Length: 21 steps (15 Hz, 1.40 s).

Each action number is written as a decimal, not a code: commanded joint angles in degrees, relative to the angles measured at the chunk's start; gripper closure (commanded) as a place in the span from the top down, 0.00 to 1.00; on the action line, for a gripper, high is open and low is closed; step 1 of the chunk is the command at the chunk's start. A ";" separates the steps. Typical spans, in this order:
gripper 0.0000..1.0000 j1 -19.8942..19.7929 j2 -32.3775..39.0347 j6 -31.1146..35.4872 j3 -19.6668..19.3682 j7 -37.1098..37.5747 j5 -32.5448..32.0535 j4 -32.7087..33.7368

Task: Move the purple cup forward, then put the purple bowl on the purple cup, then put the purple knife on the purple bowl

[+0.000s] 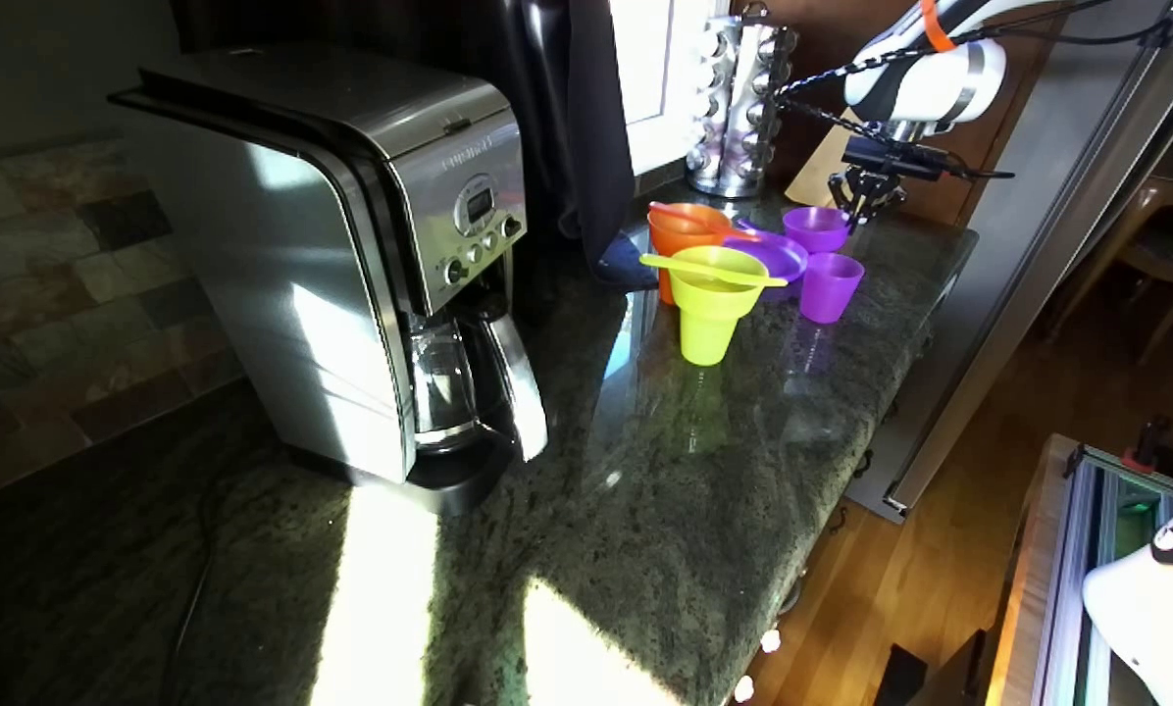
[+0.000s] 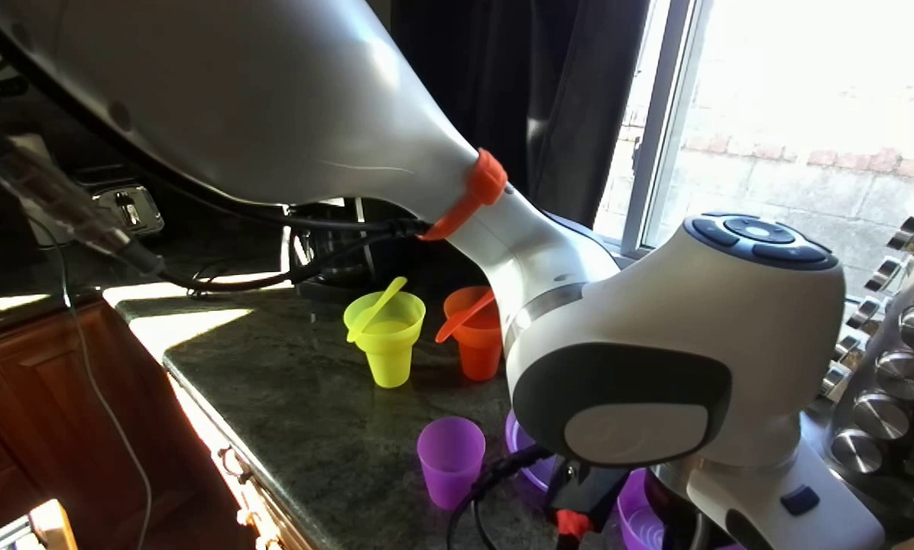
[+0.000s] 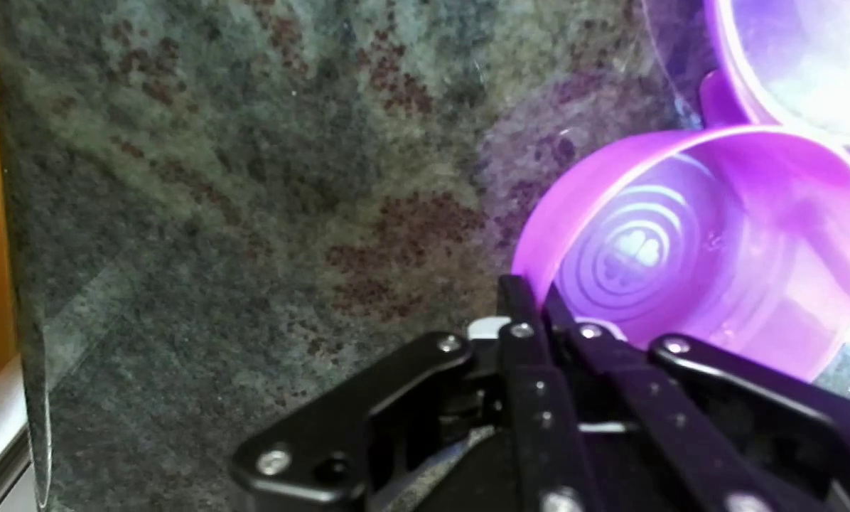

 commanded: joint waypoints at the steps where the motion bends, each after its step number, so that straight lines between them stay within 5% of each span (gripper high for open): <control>1: 0.01 -1.40 -3.62 -0.71 0.31 -3.25 0.76 -2.44; 9: 0.01 -5.16 -13.10 -1.43 2.84 -26.76 4.70 -8.99; 21: 0.01 -1.07 -23.82 -4.17 5.19 -50.43 4.66 -19.33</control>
